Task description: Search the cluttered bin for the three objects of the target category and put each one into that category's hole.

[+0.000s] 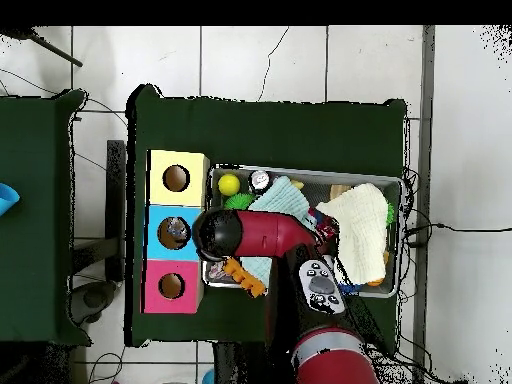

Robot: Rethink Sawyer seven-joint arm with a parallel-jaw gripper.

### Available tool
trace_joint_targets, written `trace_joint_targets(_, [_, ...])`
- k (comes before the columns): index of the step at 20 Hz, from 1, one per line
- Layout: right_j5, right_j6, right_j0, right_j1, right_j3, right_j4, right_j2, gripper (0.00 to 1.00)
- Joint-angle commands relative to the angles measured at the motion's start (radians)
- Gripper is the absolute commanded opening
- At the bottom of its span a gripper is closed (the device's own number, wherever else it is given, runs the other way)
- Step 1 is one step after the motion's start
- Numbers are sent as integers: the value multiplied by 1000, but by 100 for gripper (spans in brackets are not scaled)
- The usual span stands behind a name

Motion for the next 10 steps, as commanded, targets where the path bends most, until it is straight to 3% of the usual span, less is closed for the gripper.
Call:
trace_joint_targets(1, [112, 30, -35, -37, 47, 37, 88, 0])
trace_joint_targets(10, [263, 27, -42, -138, 56, 75, 100, 0])
